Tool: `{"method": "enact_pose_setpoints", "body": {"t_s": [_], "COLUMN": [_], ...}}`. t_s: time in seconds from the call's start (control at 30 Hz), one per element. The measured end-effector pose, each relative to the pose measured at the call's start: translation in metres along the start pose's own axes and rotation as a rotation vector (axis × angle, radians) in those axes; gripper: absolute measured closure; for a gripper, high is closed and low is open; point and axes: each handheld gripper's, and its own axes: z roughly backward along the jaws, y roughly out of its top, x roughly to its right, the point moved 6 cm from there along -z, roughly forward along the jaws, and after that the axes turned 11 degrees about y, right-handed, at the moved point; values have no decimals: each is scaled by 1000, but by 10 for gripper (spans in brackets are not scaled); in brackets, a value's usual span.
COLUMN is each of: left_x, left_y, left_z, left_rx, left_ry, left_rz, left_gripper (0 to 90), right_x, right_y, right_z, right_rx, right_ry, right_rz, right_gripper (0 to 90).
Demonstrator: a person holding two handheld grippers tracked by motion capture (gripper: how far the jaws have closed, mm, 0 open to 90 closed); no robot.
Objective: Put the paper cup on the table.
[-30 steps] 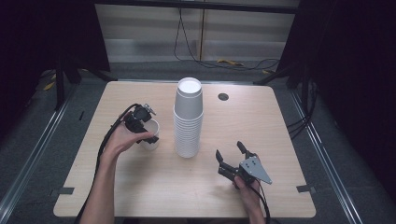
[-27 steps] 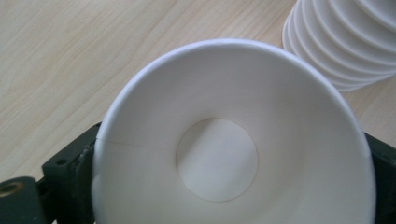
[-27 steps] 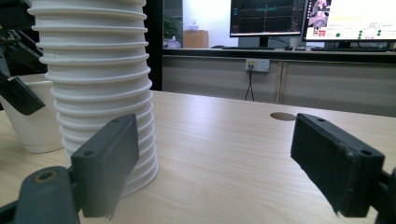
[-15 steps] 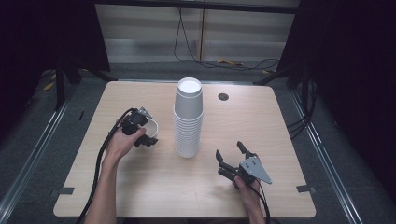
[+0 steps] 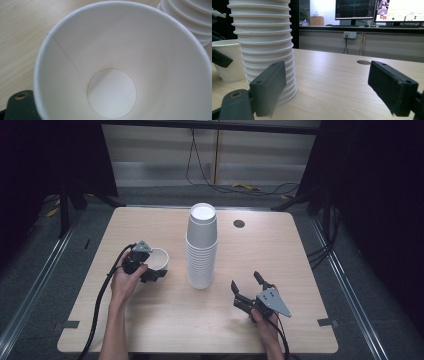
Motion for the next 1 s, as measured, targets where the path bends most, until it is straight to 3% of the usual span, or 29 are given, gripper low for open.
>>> {"method": "enact_pose_setpoints", "body": {"t_s": [0.03, 0.2, 0.27, 0.5, 0.6, 0.63, 0.67, 0.8, 0.87, 0.93, 1.0], "left_x": [-1, -1, -1, 0, 1, 3, 3, 7, 9, 10, 12], "left_y": [-2, -11, -17, -24, -26, -27, -28, -31, -32, -34, -37], "left_z": [1, -2, 0, 6, 8, 14, 15, 19, 22, 23, 26], "left_rx": [-15, 42, 66, 110, 120, 144, 153, 150, 183, 176, 198], "left_ry": [-2, -6, -11, 36, 60, 77, 73, 99, 91, 83, 112], "left_rz": [-11, 6, 46, 100, 105, 115, 132, 117, 152, 160, 164], "left_gripper": [133, 145, 152, 152, 153, 153, 153, 152, 152, 153, 155], "right_x": [0, 0, 0, 0, 0, 0, 0, 0, 0, 0, 0], "right_y": [0, 0, 0, 0, 0, 0, 0, 0, 0, 0, 0], "right_z": [0, 0, 0, 0, 0, 0, 0, 0, 0, 0, 0], "right_rx": [0, 0, 0, 2, 2, 2, 1, 3, 2, 2, 2], "right_ry": [0, -1, -1, 0, 0, 0, 0, 0, 0, 0, 0], "right_rz": [1, 0, -1, -1, 0, -1, -2, 0, -1, -2, -2], "right_gripper": [149, 149, 149, 148, 149, 149, 148, 148, 149, 149, 149]}}
